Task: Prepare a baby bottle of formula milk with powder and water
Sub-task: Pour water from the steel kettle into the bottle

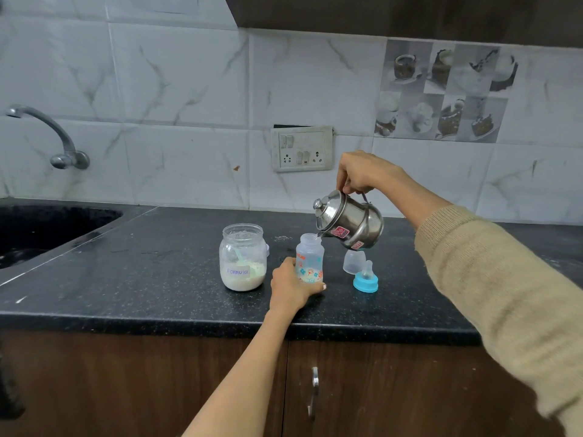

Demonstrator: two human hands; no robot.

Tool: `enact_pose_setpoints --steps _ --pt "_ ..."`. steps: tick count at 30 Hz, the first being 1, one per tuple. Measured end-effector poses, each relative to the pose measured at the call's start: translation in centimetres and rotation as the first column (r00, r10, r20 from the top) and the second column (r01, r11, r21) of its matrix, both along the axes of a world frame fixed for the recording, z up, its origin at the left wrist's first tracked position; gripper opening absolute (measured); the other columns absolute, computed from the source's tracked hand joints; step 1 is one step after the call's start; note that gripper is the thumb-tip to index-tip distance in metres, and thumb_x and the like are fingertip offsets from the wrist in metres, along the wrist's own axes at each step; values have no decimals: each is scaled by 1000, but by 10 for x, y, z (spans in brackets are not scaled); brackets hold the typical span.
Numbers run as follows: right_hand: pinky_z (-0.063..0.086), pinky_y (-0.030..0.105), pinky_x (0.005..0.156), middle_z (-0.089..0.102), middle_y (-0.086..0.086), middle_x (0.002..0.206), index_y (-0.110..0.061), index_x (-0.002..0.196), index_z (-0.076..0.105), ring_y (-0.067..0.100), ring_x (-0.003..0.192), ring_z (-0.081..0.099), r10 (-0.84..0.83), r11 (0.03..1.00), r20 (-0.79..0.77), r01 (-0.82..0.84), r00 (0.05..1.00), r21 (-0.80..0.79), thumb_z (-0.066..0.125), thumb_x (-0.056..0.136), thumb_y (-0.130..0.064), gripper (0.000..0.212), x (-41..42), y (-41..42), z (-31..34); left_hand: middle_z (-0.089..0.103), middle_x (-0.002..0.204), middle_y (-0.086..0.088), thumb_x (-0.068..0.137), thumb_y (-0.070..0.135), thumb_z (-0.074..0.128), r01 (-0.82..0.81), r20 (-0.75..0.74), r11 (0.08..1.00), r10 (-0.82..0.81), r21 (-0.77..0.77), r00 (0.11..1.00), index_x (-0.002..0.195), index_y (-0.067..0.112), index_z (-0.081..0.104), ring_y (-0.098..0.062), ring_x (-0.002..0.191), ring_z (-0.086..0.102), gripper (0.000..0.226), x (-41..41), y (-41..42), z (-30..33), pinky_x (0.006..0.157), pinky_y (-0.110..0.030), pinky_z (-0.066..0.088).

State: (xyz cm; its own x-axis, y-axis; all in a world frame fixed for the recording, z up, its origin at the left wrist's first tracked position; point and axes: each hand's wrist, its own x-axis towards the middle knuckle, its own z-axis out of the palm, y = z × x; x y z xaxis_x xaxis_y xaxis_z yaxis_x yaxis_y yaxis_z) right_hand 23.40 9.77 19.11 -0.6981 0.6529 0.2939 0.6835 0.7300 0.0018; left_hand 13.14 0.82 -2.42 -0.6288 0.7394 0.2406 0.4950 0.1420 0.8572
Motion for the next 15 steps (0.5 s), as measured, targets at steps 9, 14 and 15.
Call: enact_pose_setpoints --steps 9,14,15 --pt "59 34 74 72 11 92 -7 102 73 19 74 63 0 1000 -3 0 1000 0 61 85 5 24 -1 -2 0 59 124 -6 63 28 86 3 4 1000 -3 -5 1000 122 12 49 -21 114 57 71 0 0 0 96 -33 46" --pt "59 36 76 72 11 93 -7 102 73 21 78 65 -3 1000 1 3 1000 -8 61 85 5 24 -2 -5 1 60 122 -6 62 28 87 -3 -1 1000 3 -2 1000 121 12 50 -21 113 58 71 0 0 0 94 -32 47" --pt "59 37 77 72 11 93 -7 101 73 22 81 67 -2 1000 4 2 1000 -8 61 85 5 24 -2 -5 1 60 122 -6 62 28 87 0 2 1000 0 -1 1000 121 12 50 -21 113 58 71 0 1 0 94 -32 47"
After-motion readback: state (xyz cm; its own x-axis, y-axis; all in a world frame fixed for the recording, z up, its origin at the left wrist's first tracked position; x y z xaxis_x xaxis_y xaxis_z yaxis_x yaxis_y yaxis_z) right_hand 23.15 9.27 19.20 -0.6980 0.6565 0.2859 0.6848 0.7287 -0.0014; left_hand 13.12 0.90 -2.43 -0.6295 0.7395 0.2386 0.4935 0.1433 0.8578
